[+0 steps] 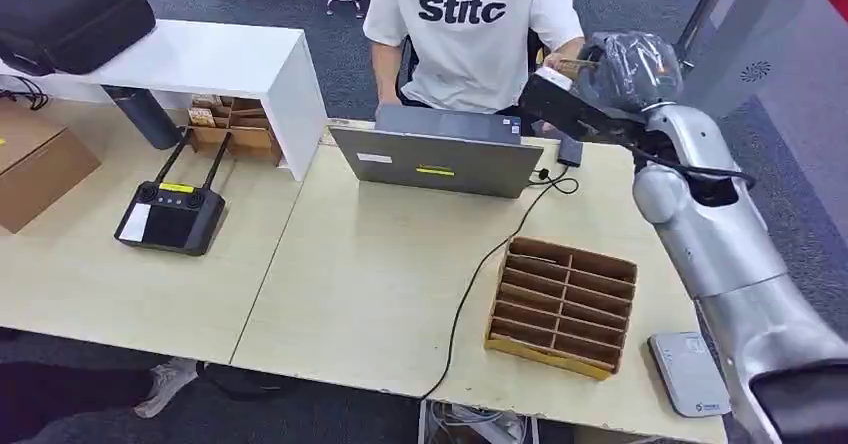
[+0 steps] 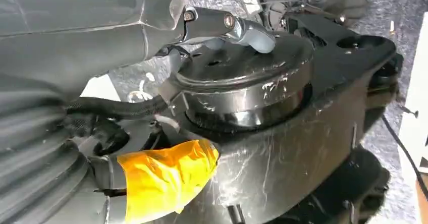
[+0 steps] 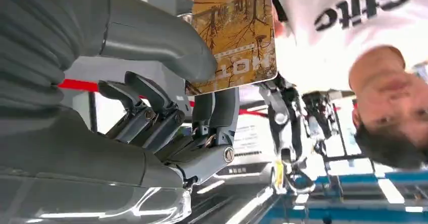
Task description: Pass the card to the sensor for recognition and then transmit it.
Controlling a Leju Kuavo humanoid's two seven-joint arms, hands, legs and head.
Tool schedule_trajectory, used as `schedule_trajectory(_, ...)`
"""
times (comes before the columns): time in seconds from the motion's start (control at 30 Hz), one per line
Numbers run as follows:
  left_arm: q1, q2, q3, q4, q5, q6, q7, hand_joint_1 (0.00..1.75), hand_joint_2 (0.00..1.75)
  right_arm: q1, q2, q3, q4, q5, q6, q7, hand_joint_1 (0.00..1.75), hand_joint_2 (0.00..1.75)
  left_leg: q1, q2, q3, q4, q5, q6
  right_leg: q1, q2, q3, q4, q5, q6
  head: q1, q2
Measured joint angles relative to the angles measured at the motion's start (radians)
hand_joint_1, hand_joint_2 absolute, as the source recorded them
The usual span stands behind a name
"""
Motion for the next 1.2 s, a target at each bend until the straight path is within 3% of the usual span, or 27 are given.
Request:
schedule_trajectory(0.4, -0.003, -0.013, -0.004, 0.024, -0.003, 0.039, 0.010, 0.00, 1.75, -0.046, 0.035, 0.074, 0.121, 0.013, 0.014, -0.002, 1.75, 1.75, 0.000, 0.000, -0.001, 0.000, 0.000, 0.000, 0.000, 0.000, 0.000, -0.001, 0.000, 0.000, 0.000, 0.000)
schedule_trajectory(0.43, -0.003, -0.013, -0.004, 0.024, -0.003, 0.044, 0.010, 0.00, 1.75, -0.048, 0.035, 0.079, 0.123, 0.015, 0.016, -0.003, 0.45, 1.75, 0.000, 0.000, 0.000, 0.000, 0.000, 0.000, 0.000, 0.000, 0.000, -0.001, 0.000, 0.000, 0.000, 0.000)
schedule_trajectory(0.47, -0.003, -0.013, -0.004, 0.024, -0.005, 0.048, 0.010, 0.00, 1.75, -0.050, 0.035, 0.084, 0.126, 0.019, 0.016, -0.004, 0.00, 1.75, 0.000, 0.000, 0.000, 0.000, 0.000, 0.000, 0.000, 0.000, 0.000, -0.001, 0.000, 0.000, 0.000, 0.000)
schedule_trajectory(1.2, -0.001, -0.013, -0.004, 0.014, -0.006, 0.077, 0.003, 0.00, 1.75, -0.027, 0.013, 0.108, 0.115, -0.009, -0.059, -0.045, 0.00, 1.75, 0.000, 0.001, 0.000, 0.000, 0.000, 0.000, 0.000, 0.001, -0.001, -0.001, 0.000, 0.000, 0.000, 0.000)
